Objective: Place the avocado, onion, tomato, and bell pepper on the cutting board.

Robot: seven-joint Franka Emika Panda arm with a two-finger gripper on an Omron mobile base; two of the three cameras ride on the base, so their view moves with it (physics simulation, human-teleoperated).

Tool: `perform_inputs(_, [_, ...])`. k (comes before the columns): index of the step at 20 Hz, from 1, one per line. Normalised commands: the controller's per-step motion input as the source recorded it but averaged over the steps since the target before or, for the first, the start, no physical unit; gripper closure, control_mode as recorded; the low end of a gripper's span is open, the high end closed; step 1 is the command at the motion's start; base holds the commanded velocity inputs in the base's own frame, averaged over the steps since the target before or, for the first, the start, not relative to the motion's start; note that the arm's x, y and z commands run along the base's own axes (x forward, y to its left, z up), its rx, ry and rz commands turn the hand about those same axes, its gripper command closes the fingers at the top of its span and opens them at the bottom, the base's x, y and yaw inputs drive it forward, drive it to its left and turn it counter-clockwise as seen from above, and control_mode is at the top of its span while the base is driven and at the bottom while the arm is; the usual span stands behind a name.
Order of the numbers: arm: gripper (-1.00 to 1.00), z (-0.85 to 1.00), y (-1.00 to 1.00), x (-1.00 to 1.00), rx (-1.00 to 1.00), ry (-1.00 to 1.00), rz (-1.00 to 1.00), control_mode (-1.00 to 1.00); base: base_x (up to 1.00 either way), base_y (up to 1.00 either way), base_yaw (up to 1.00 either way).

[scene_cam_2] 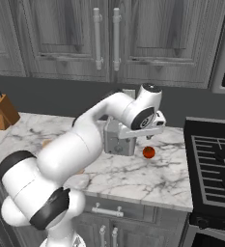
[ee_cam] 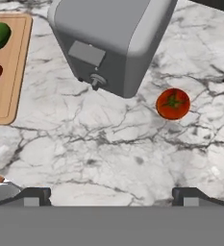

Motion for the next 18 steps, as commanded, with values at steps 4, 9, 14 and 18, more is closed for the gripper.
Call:
perform_inputs(4, [-1.00, -0.24, -0.14, 0.18, 0.00, 0.03, 0.10, -1.00, 0.00, 0.00, 0.00])
perform_inputs(9, [-1.00, -0.29, -0.07, 0.21, 0.00, 0.03, 0.10, -1.00, 0.00, 0.00, 0.00])
perform_inputs(14, [-1.00, -0.15, 0.00, 0.26, 0.00, 0.03, 0.08, -1.00, 0.00, 0.00, 0.00])
perform_inputs(18, [-1.00, -0.17, -0.01, 0.26, 0.00, 0.04, 0.08, -1.00, 0.00, 0.00, 0.00])
